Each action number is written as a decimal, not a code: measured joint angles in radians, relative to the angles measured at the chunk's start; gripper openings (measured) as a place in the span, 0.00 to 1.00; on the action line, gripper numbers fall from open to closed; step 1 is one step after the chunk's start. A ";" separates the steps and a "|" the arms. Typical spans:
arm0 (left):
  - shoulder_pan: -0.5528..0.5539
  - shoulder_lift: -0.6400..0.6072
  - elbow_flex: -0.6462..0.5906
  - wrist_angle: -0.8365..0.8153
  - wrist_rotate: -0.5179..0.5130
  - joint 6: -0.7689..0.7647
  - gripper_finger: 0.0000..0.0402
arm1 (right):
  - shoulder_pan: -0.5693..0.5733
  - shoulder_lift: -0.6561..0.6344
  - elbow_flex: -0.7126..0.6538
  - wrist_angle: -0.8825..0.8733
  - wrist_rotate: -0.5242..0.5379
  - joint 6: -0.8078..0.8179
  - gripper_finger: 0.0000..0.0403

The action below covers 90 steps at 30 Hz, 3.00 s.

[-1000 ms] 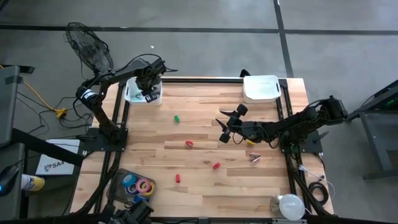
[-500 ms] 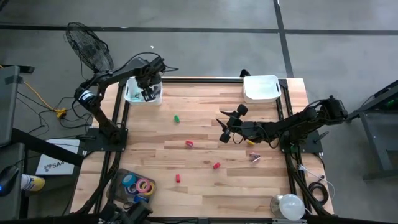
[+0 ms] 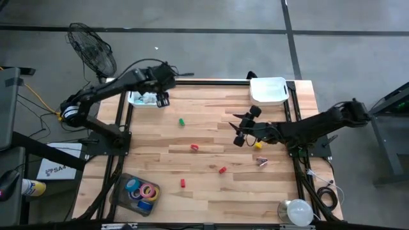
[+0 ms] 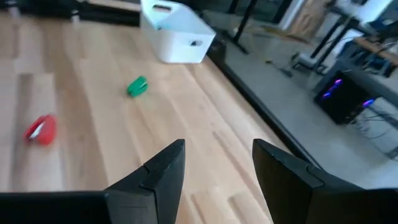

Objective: Pick and place Stapler, Stapler remover, tape
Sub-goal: Put the pink staple remover into the left white bin

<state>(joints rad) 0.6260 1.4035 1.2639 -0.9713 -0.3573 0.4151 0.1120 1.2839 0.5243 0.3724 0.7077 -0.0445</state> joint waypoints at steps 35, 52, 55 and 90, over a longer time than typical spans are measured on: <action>-0.496 -0.009 -0.226 0.649 -0.018 0.029 0.55 | 0.056 -0.227 0.000 -1.027 -0.856 0.456 0.45; -0.535 -0.009 -0.227 0.623 -0.037 0.062 0.55 | 0.190 -0.047 0.000 -1.106 -0.857 0.436 0.45; -0.535 -0.009 -0.227 0.621 -0.037 0.063 0.55 | 0.207 -0.032 0.000 -1.094 -0.850 0.437 0.45; -0.535 -0.009 -0.227 0.601 -0.021 0.063 0.55 | 0.259 0.068 0.001 -1.010 -0.710 0.321 0.57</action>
<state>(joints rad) 0.0910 1.3941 1.0370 -0.3698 -0.3785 0.4782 0.3714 1.3521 0.5251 -0.6372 -0.0024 0.2770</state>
